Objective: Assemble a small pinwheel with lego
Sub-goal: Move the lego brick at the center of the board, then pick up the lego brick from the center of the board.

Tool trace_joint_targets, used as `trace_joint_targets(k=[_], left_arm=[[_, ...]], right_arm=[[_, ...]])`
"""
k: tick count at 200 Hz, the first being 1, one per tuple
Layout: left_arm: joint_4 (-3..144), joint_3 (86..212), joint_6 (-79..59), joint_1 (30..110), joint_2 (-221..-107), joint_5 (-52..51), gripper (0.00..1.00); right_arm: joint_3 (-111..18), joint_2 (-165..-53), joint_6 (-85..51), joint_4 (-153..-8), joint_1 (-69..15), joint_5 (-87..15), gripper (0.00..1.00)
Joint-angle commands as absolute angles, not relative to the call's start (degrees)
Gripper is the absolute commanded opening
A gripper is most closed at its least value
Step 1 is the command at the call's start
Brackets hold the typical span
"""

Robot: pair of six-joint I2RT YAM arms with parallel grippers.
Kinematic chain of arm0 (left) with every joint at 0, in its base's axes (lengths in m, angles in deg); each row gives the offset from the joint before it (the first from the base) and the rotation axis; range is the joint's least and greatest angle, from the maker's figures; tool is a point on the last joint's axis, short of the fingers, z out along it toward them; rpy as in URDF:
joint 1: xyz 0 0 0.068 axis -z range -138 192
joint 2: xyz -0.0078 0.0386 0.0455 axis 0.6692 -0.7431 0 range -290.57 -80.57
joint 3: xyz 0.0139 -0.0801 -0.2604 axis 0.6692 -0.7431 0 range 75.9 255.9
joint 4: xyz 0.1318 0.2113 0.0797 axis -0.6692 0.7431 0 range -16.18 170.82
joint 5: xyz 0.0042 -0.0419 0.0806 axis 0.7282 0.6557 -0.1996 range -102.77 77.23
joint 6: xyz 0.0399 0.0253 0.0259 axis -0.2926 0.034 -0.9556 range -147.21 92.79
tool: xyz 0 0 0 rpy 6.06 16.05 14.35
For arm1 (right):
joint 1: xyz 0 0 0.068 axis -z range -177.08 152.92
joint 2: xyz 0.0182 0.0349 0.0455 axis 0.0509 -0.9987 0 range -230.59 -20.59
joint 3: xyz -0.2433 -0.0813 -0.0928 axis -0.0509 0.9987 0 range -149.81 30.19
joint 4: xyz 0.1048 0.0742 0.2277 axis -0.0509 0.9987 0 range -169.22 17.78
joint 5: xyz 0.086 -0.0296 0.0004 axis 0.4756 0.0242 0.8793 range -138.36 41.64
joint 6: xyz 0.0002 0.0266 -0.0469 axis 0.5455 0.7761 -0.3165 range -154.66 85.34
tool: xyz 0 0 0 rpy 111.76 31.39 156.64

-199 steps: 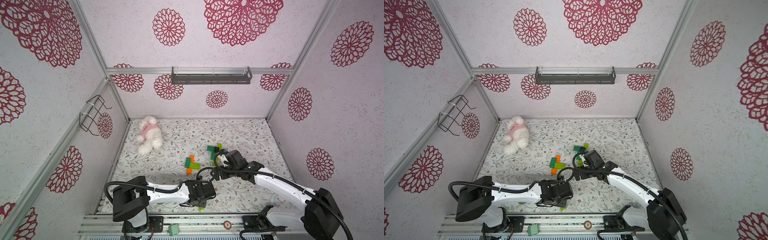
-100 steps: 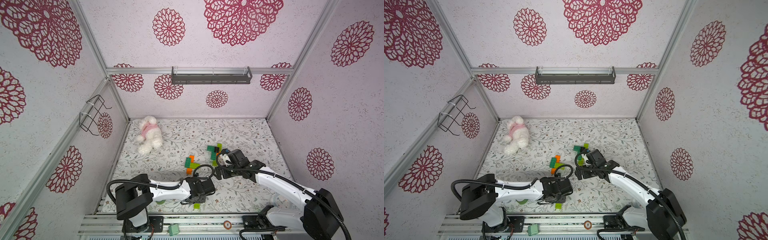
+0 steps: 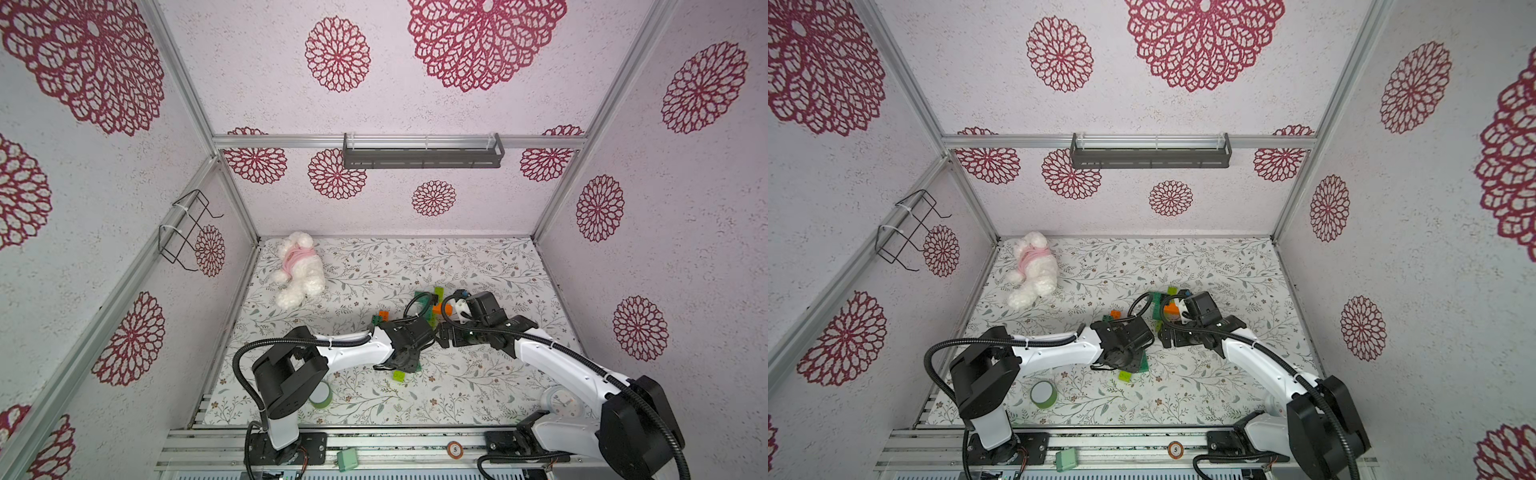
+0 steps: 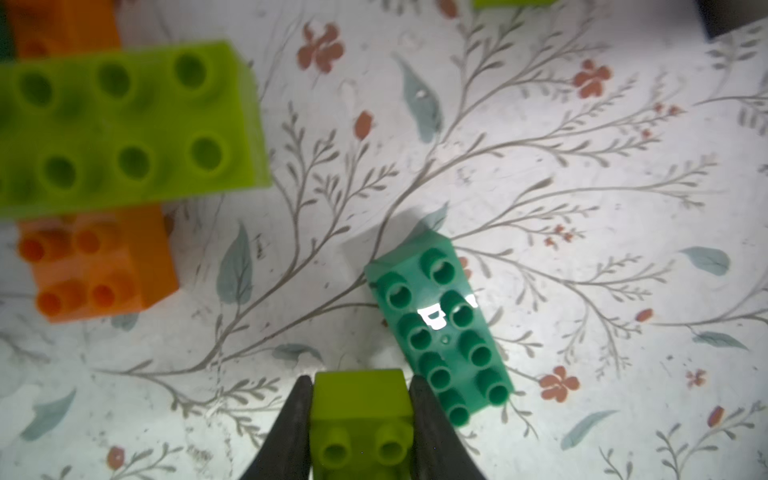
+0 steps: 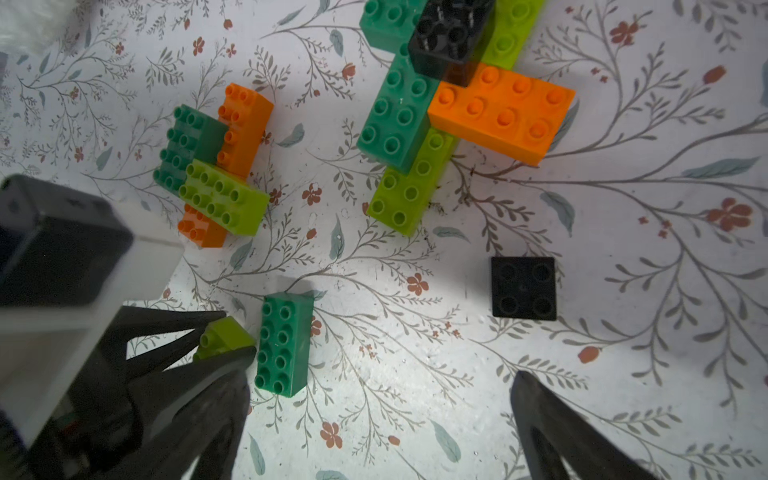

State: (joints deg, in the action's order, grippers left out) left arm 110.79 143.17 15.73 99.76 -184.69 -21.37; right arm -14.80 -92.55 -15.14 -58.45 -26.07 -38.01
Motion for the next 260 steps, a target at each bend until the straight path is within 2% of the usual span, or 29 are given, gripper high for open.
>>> trace_joint_targets(k=[1, 38, 60, 103, 168, 192, 234, 260], left_arm=[[112.2, 142.7, 9.0, 98.8, -183.8, -22.2, 0.45], [108.9, 139.5, 6.8, 98.0, -180.7, -20.6, 0.65], [106.8, 136.6, 7.8, 99.3, -176.9, -21.3, 0.73], [109.1, 136.3, 19.5, 105.0, -175.7, -25.3, 0.75], [109.3, 137.4, 25.0, 106.4, -181.4, -25.3, 0.63], [110.8, 138.1, 25.8, 106.3, -182.9, -25.5, 0.54], [110.3, 137.2, 26.5, 106.4, -183.2, -25.2, 0.46], [109.8, 136.5, 26.6, 106.4, -182.9, -25.3, 0.37]], right_arm=[[-15.8, -92.8, -14.8, -61.1, -25.3, -37.6, 0.99], [-16.9, -93.9, -15.0, -61.2, -24.9, -37.3, 0.99], [-17.8, -94.7, -15.3, -60.8, -24.9, -37.3, 0.99], [-19.0, -96.6, -15.2, -61.2, -24.8, -36.2, 0.99], [-19.4, -96.8, -15.7, -60.9, -24.7, -35.6, 0.99], [-19.0, -96.5, -15.5, -60.9, -24.6, -35.7, 0.99], [-18.9, -96.2, -15.4, -60.9, -24.6, -36.0, 0.99], [-19.0, -96.1, -15.4, -60.7, -24.6, -36.3, 0.99]])
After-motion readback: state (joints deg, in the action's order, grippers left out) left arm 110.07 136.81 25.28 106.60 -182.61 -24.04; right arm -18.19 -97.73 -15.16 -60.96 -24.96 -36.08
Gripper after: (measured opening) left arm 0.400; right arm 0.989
